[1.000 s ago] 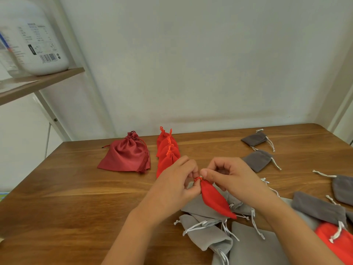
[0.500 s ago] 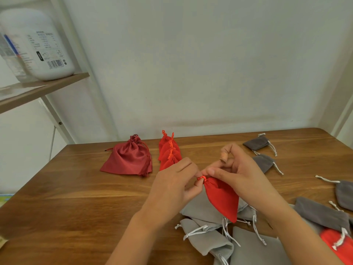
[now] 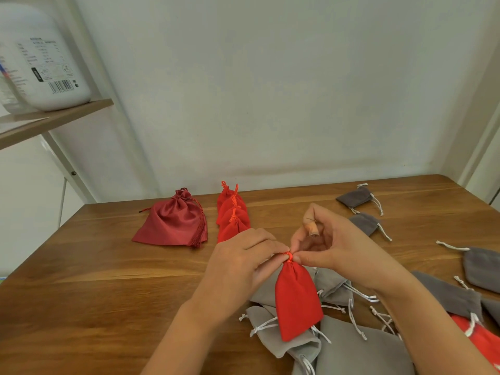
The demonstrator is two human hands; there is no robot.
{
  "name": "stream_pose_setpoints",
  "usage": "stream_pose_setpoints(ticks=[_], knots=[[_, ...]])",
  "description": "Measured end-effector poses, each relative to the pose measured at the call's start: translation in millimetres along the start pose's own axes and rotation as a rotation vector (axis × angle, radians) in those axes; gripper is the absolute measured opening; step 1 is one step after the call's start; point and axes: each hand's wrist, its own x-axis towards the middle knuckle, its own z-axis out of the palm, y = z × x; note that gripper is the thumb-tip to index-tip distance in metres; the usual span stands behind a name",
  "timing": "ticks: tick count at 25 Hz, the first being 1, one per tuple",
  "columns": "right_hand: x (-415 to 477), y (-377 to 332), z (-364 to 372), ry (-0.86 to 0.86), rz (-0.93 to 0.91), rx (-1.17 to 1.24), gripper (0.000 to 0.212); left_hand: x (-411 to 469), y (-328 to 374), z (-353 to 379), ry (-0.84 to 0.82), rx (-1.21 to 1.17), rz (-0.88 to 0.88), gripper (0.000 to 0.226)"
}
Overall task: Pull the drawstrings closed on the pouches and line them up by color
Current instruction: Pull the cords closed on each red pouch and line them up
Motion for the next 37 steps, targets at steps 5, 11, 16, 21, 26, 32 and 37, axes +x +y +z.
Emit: stream_pose_setpoints(ticks=[5,11,16,21,26,32,37], knots=[[0.9,4.4,4.9,-0.010,-0.005,-0.085,0.038,-1.6,-1.7,0.7,0.023,0.008,0.003,0.019],[3.5,9.6,9.4,0.015,-0.041,-0.100,0.036,0.1,-3.1,-4.3,0.032,0.011,-0.044,0.019],[4.4,8.7,13.4,0.029,-0.143,-0.162,0.032,1.6,0.7,-4.4,-0.005,-0.040,-0.152,0.017],[2.7,4.0,10.9,-0.017,-0.173,-0.061,0.030,4.5,9.0,-3.5,-0.107,-0.439,-0.365,0.003],[4.3,9.6,10.5,0.101,-0.241,-0.361,0.033,4.4,10.8,-5.3,-0.149,-0.417,-0.378,0.012],[12.3,17.1,26.5,0.252,-0.475,-0.679,0.022,3.3,18.6,3.7,0.018,-0.418,-0.633,0.012],[14.3,19.0,25.5,0.316,-0.420,-0.390,0.019,4.4,23.2,6.8,0.128,-0.134,-0.464,0.008]])
